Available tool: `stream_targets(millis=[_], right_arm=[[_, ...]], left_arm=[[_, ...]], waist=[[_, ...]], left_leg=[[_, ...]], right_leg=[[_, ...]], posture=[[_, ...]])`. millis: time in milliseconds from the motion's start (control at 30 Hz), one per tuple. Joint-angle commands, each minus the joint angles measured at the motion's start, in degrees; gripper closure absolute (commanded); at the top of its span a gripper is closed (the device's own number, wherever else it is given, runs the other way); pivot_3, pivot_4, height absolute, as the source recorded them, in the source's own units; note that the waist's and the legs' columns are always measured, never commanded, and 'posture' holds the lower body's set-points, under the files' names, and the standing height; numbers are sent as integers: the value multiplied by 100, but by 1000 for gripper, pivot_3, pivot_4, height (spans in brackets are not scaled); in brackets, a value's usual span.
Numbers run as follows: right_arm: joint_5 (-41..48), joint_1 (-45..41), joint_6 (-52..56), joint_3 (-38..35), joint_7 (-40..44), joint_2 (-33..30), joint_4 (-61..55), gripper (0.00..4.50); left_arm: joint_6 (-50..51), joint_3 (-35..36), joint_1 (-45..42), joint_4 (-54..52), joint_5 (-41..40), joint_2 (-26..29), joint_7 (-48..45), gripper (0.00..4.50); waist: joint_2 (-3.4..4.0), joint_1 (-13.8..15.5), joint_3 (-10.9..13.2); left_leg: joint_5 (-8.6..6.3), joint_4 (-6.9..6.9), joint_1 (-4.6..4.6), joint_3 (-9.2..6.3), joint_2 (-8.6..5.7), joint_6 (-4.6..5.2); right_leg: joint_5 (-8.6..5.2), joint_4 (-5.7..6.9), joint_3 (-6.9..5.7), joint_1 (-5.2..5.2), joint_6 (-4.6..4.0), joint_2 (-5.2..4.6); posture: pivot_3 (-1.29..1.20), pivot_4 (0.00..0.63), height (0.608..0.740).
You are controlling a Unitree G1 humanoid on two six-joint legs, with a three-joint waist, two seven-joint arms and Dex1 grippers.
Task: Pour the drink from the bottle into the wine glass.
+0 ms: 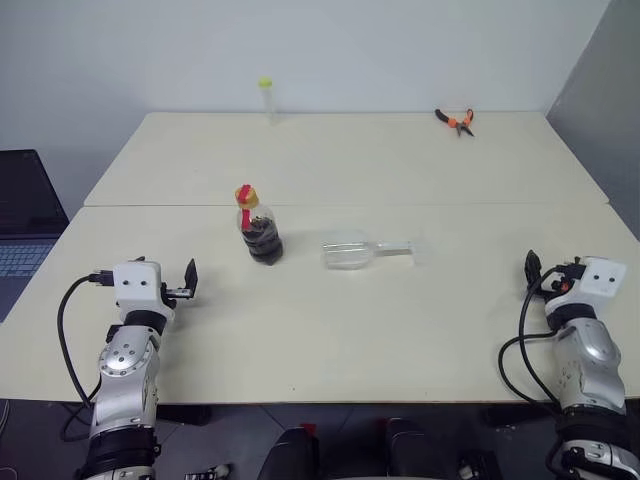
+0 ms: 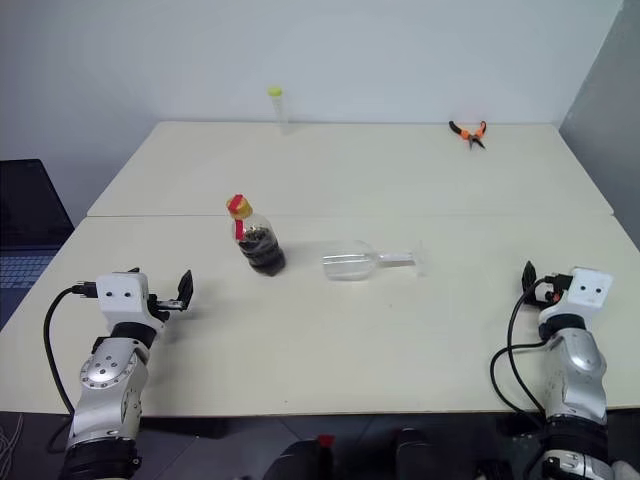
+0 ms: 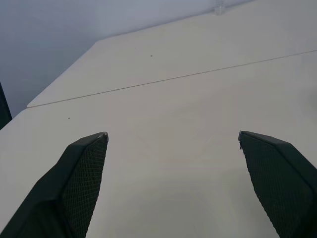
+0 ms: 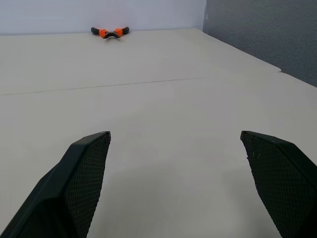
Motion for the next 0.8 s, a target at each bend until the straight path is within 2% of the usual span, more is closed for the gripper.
stream_targets(millis=[33,233,400,633,800], right_arm=[[35,-83,-79,-80,4,-79,-79,0],[82,-29,-16,-94,41,-73,-192,0],[187,79,78,-74,114,-51,-410,0],[540,599,687,92,413,-28,-1920,0],[1086,1359,1514,538,1450,-541,-3456,0]], left_arm=[[-105,44,-82,-166,-23,2,-7,42],[-235,-1,-67,-24,213,46,76,42],[-475,29,63,-77,-20,85,-363,42],[-722,-184,123,-310,-410,44,-1248,42],[-402,-365,-120,-229,-472,89,-1492,42]], waist=[[0,0,0],[0,0,0],[1,0,0],[1,5,1],[1,8,2]], left_leg=[[0,0,0,0,0,0],[0,0,0,0,0,0],[0,0,0,0,0,0],[0,0,-3,-3,0,0],[0,2,-5,-5,0,1]], right_leg=[[0,0,0,0,0,0],[0,0,0,0,0,0],[0,0,0,0,0,0],[0,-2,-1,0,0,-4],[0,-4,-4,1,0,-3]], posture=[[0,150,740],[0,150,740],[0,150,740],[0,150,740],[0,150,740]])
